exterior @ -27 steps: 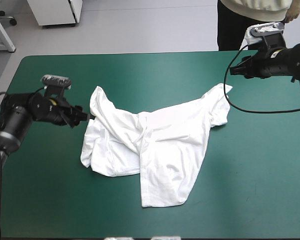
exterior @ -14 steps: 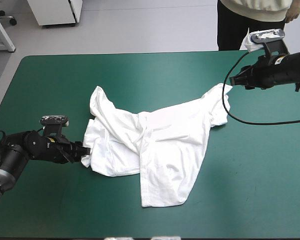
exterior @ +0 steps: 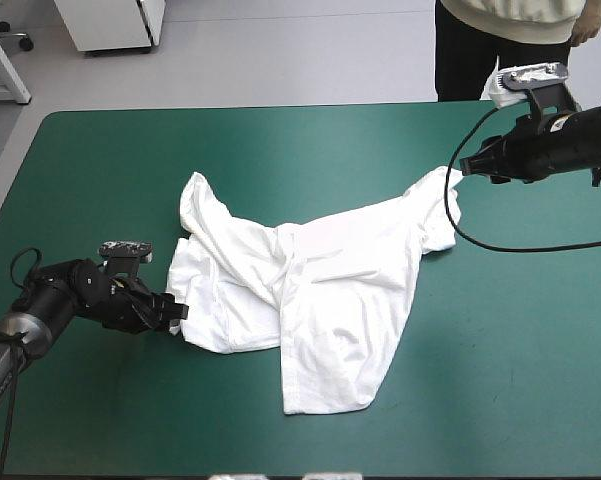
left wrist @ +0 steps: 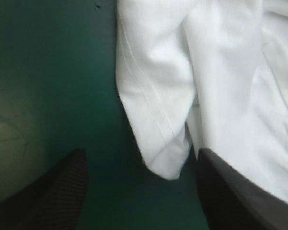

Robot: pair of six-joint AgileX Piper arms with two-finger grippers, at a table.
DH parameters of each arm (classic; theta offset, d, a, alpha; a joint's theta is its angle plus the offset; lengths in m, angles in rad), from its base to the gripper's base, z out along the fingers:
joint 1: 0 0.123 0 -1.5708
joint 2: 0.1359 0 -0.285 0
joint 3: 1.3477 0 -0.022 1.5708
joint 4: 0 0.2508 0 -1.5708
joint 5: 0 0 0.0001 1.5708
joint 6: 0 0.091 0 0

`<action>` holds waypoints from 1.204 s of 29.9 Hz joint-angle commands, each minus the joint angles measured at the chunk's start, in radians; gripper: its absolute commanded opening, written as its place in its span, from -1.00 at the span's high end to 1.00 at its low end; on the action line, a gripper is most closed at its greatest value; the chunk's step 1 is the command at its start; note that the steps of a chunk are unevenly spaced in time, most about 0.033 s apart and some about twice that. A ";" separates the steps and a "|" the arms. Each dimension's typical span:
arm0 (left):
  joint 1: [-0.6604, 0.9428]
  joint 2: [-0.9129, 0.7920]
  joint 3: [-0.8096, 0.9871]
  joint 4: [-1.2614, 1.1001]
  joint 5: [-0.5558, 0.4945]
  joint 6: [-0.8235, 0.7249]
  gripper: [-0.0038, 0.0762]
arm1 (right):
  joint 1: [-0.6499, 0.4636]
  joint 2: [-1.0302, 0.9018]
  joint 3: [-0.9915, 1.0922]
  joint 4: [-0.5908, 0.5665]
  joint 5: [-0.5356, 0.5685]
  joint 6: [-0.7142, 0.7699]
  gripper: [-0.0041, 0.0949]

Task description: Fold the cloth

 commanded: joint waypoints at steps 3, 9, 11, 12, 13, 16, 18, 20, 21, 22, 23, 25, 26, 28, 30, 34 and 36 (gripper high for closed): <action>-0.009 0.014 -0.024 -0.022 -0.027 0.017 -0.11 | -0.007 -0.038 -0.029 0.019 -0.041 -0.007 0.08; -0.087 0.113 -0.024 -0.020 -0.071 0.034 -0.01 | -0.007 -0.038 -0.029 0.019 -0.032 -0.015 0.11; -0.101 0.144 -0.026 -0.008 -0.077 0.032 0.02 | -0.007 -0.038 -0.029 0.019 -0.025 -0.015 0.11; -0.103 0.156 -0.026 0.008 -0.077 0.019 0.08 | -0.007 -0.038 -0.029 0.019 -0.017 -0.015 0.11; -0.103 0.167 -0.026 0.026 -0.068 -0.010 0.24 | -0.007 -0.038 -0.029 0.019 -0.009 -0.015 0.11; -0.103 0.179 -0.026 0.077 -0.033 -0.026 0.81 | -0.007 -0.038 -0.029 0.032 0.009 -0.012 0.11; -0.103 0.178 -0.026 0.084 -0.022 -0.017 0.91 | -0.003 -0.042 -0.029 0.054 0.009 -0.012 0.11; -0.103 0.178 -0.026 0.084 -0.022 -0.017 0.93 | 0.026 -0.049 -0.029 0.055 0.009 -0.020 0.11; -0.103 0.178 -0.026 0.084 -0.022 -0.017 0.93 | 0.053 -0.052 -0.029 0.048 0.009 -0.023 0.11; -0.103 0.178 -0.029 0.082 -0.019 -0.017 0.93 | 0.090 -0.054 -0.029 0.031 0.009 -0.029 0.11; -0.103 0.177 -0.032 0.082 -0.014 -0.017 0.93 | 0.136 -0.057 -0.027 0.004 0.009 -0.035 0.11; -0.103 0.172 -0.037 0.084 -0.007 -0.017 0.93 | 0.237 -0.060 -0.005 -0.050 0.009 -0.037 0.11; -0.103 0.170 -0.039 0.084 -0.004 -0.017 0.93 | 0.300 -0.060 0.015 -0.091 0.009 -0.027 0.11; -0.103 0.171 -0.049 0.102 0.004 -0.017 0.93 | 0.424 -0.060 0.072 -0.194 0.009 0.009 0.11; -0.103 0.171 -0.055 0.113 0.014 -0.017 0.93 | 0.503 -0.060 0.133 -0.251 0.009 0.050 0.11; -0.103 0.171 -0.055 0.117 0.014 -0.017 0.93 | 0.633 -0.078 0.315 -0.183 0.005 0.055 0.11; -0.103 0.171 -0.055 0.117 0.010 -0.017 0.93 | 0.703 -0.083 0.392 -0.159 -0.021 0.055 0.11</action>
